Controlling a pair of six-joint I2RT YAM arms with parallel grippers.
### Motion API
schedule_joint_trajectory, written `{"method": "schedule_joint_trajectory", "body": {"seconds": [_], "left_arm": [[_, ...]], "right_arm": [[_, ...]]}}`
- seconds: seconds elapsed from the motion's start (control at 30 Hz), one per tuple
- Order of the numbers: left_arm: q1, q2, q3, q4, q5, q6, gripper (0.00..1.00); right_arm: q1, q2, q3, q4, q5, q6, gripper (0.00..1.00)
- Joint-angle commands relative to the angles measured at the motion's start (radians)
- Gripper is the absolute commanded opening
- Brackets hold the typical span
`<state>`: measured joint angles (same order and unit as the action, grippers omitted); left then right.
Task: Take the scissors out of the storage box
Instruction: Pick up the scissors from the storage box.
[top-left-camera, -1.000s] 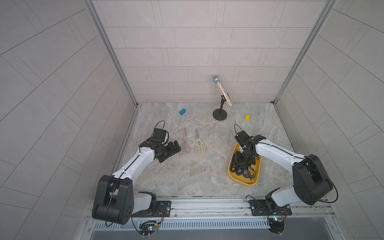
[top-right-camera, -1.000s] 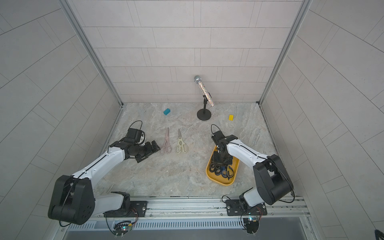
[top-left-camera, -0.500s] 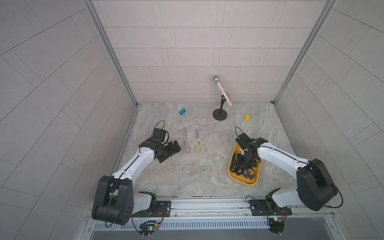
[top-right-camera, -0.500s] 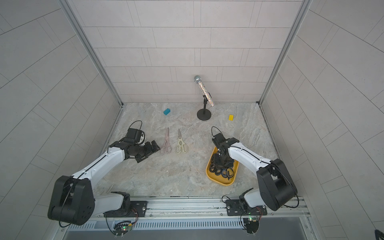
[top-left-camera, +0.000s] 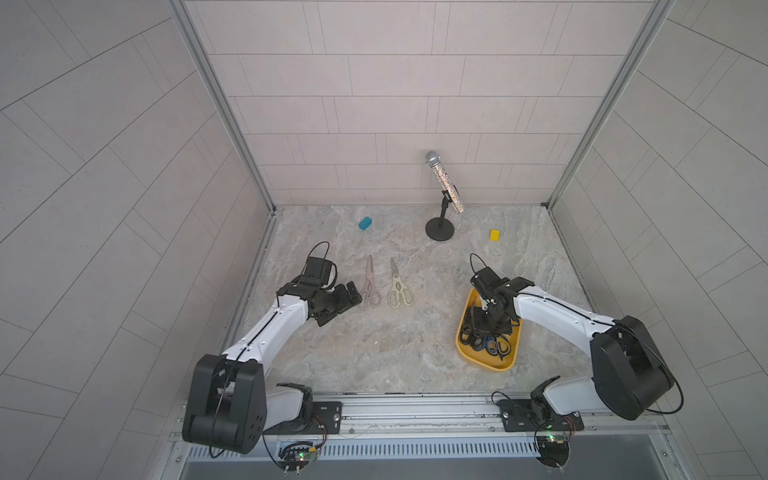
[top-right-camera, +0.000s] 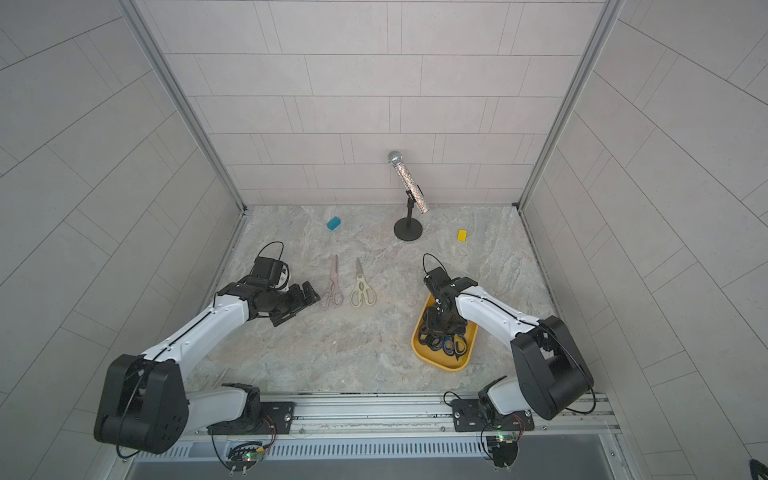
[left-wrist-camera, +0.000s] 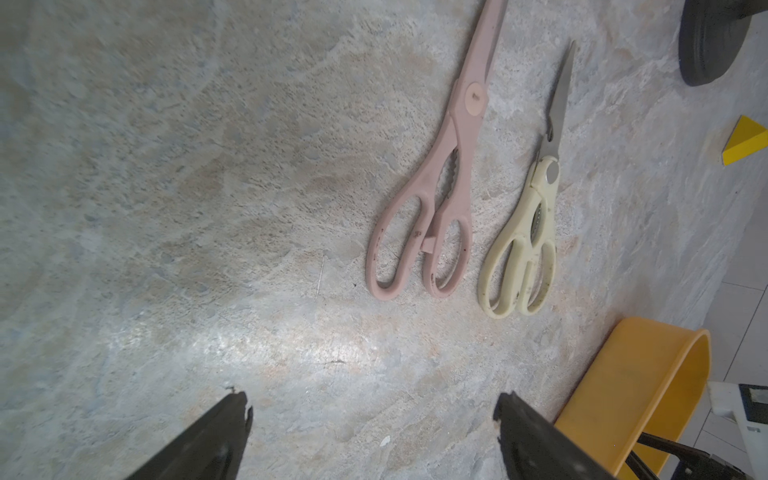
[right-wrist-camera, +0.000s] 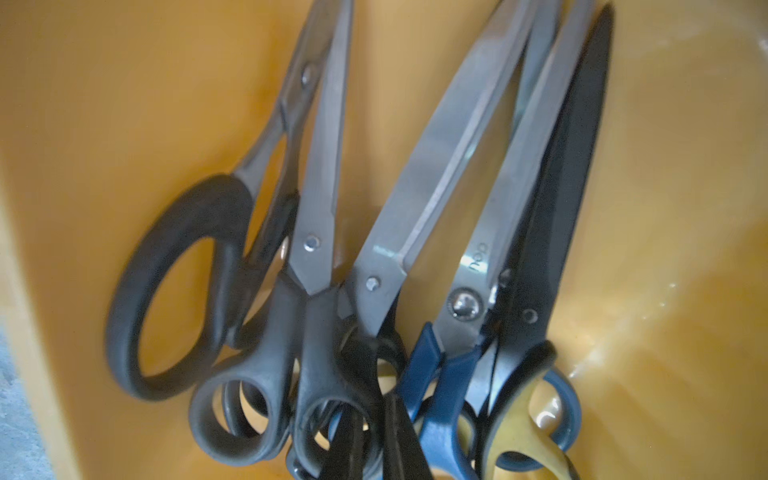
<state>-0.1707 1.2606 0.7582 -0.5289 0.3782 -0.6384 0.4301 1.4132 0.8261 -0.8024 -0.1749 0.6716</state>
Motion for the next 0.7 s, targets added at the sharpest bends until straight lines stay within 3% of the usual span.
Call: {"method": "schedule_joint_trajectory", "body": {"seconds": [0.0, 0.33, 0.67], "left_arm": [[0.0, -0.026, 0.0, -0.015, -0.011, 0.006, 1.0], [0.005, 0.008, 0.032, -0.009, -0.002, 0.005, 1.0], [0.035, 0.037, 0.006, 0.04, 0.055, -0.034, 1.0]], "right_arm": [[0.001, -0.042, 0.019, -0.069, 0.03, -0.022, 0.06], [-0.007, -0.167, 0.059, -0.265, 0.054, -0.096, 0.0], [-0.001, -0.211, 0.158, -0.211, 0.026, -0.087, 0.0]]}}
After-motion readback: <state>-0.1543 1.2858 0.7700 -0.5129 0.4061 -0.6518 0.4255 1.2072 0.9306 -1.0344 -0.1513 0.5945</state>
